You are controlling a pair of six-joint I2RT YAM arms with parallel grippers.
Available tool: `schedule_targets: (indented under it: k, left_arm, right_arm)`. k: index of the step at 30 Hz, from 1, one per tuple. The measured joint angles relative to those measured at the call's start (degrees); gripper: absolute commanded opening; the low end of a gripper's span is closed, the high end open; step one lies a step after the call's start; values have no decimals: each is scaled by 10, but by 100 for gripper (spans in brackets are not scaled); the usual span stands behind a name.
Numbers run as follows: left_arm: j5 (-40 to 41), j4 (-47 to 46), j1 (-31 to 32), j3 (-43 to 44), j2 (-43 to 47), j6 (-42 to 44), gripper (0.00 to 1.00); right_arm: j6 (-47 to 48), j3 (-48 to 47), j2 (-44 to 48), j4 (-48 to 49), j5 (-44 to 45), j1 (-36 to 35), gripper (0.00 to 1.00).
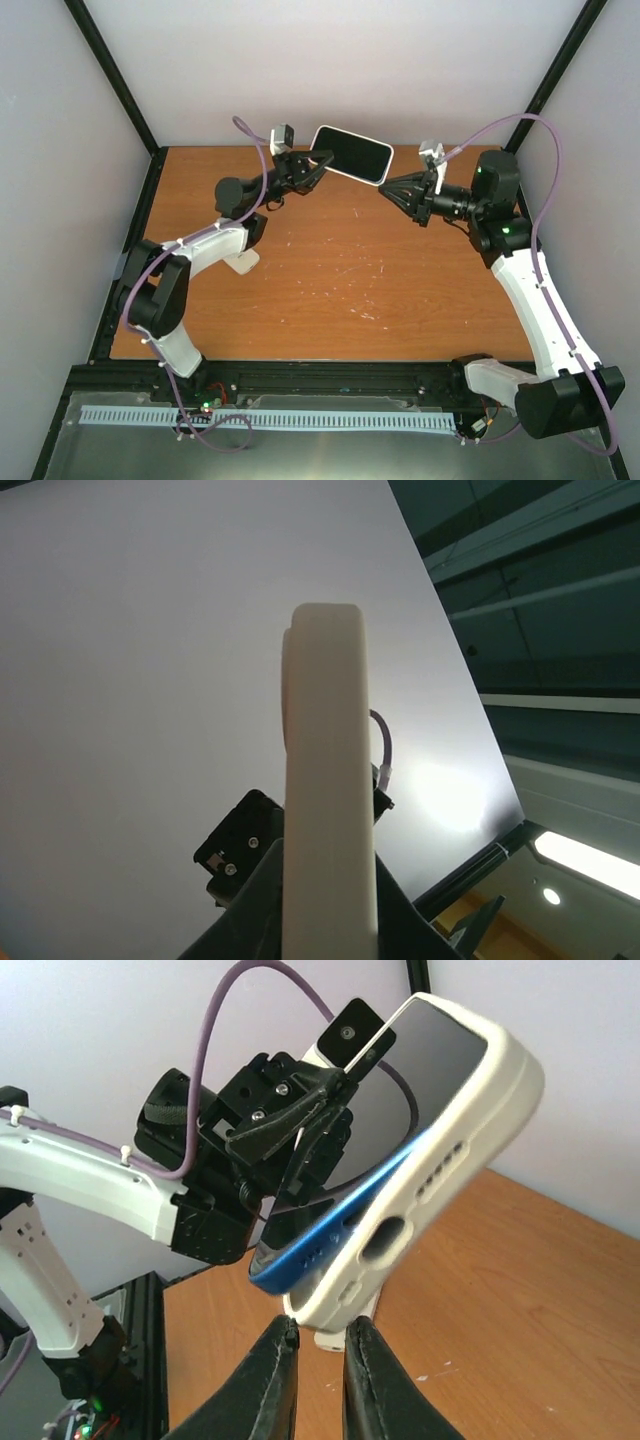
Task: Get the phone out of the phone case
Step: Remove the phone case from the phone.
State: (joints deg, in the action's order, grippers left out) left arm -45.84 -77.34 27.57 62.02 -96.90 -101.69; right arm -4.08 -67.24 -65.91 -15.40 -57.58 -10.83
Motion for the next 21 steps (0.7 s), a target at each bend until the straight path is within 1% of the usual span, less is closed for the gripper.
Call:
schedule_targets:
  k: [2, 3, 6, 8, 10, 11, 15, 17, 21]
  left_arm:
    - [-2, 4, 0, 10, 1, -13, 0]
    - [-11, -12, 2, 16, 5, -19, 0]
    - [-43, -55, 23, 29, 46, -37, 0]
    - [-58, -86, 34, 31, 77, -41, 0]
    - [-68, -103, 39, 28, 101, -38, 0]
    - [-73, -103, 39, 23, 112, -31, 0]
    - [-89, -96, 35, 17, 118, -2, 0]
    - [-94, -80, 31, 16, 118, 23, 0]
    - [-98, -26, 21, 15, 130, 85, 0]
  right_arm:
    - [-5, 0, -1, 11, 9, 6, 15]
    - [-10, 2, -6, 11, 22, 14, 16]
    - [-29, 3, -52, 4, 54, 47, 18]
    - [-40, -1, -83, -13, 62, 56, 20]
    - [-47, -15, -101, -32, 60, 56, 26]
    - [-49, -24, -103, -35, 54, 56, 33]
    - [-38, -27, -65, -29, 3, 56, 60]
    - [-13, -14, -28, -35, -43, 56, 62]
    - [65, 17, 52, -89, -123, 49, 64]
